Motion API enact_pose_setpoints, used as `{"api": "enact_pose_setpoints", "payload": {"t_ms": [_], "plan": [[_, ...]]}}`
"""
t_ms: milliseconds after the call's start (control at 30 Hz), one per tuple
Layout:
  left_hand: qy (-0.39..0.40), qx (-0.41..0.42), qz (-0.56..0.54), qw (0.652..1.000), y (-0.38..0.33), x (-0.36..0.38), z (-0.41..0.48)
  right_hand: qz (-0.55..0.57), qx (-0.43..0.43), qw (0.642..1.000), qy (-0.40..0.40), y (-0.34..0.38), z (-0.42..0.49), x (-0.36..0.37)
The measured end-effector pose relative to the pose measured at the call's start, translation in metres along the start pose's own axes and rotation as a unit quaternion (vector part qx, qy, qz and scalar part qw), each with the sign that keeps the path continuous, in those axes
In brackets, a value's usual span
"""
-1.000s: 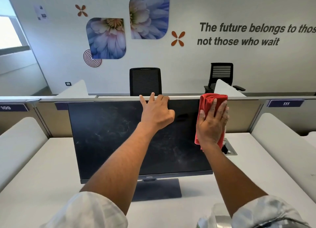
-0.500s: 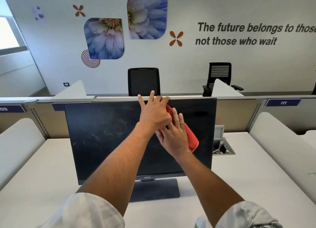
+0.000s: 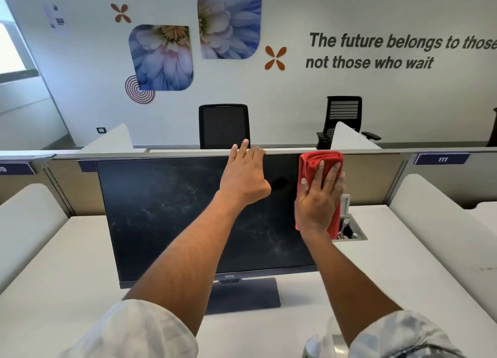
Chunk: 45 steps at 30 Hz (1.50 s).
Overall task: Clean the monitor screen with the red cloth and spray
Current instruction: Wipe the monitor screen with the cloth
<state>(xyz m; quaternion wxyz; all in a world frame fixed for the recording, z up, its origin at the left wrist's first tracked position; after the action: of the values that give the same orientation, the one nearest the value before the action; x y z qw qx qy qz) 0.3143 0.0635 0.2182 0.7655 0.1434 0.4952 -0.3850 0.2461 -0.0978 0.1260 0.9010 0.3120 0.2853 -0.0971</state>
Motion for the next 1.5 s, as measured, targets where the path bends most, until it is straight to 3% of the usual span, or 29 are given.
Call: {"api": "enact_pose_setpoints", "payload": {"t_ms": [167,300,400,467,633,700,833,1000,1200,1267,1333,1400,1500], "plan": [[0.017,0.026,0.061,0.998,0.003,0.004,-0.004,-0.017,-0.104,0.993,0.047,0.030,-0.073,0.027],[0.009,0.039,0.073,0.997,0.005,0.003,-0.005,-0.049,-0.262,0.962,0.060,0.041,-0.126,0.044],[0.006,0.041,0.066,0.997,0.005,0.002,-0.005,-0.086,-0.318,0.942,0.064,0.031,-0.125,0.045],[0.006,0.041,0.062,0.997,0.006,0.000,-0.005,-0.109,-0.286,0.950,0.062,0.017,-0.109,0.040],[0.007,0.039,0.054,0.998,0.006,0.000,-0.004,-0.061,0.029,0.997,0.030,-0.029,-0.059,0.019],[0.004,0.037,0.051,0.998,0.005,0.001,-0.004,-0.035,0.077,0.996,0.025,-0.036,-0.051,0.015],[-0.002,0.032,0.049,0.998,0.005,0.001,-0.003,-0.027,0.046,0.998,0.031,-0.019,-0.061,0.020],[0.003,0.030,0.038,0.999,0.006,0.000,-0.002,-0.059,-0.166,0.982,0.069,0.022,-0.105,0.044],[0.018,0.029,0.039,0.999,0.007,0.000,-0.002,-0.094,-0.276,0.955,0.051,0.025,-0.093,0.042],[0.014,0.031,0.041,0.999,0.006,0.000,-0.003,-0.096,-0.218,0.971,0.028,0.014,-0.068,0.032],[0.004,0.033,0.043,0.999,0.006,0.000,-0.003,-0.050,-0.067,0.996,-0.001,0.004,-0.034,0.019],[0.003,0.032,0.043,0.999,0.006,0.000,-0.003,0.005,0.044,0.999,-0.019,-0.002,-0.003,0.006],[-0.004,0.029,0.038,0.999,0.006,0.001,-0.002,0.023,0.037,0.999,-0.031,0.006,0.022,-0.001]]}}
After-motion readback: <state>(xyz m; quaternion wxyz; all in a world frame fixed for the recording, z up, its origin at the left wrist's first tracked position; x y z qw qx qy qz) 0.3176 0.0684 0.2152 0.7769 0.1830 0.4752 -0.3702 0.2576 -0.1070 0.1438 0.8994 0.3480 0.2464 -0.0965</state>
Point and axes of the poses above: each hand's wrist, its own z-axis towards the middle knuckle, its own x-axis out of the palm, y = z × x, the point moved 3 cm from there along z, towards the middle knuckle, and after that the axes turned 1 degree about -y, right-handed, at the moved point
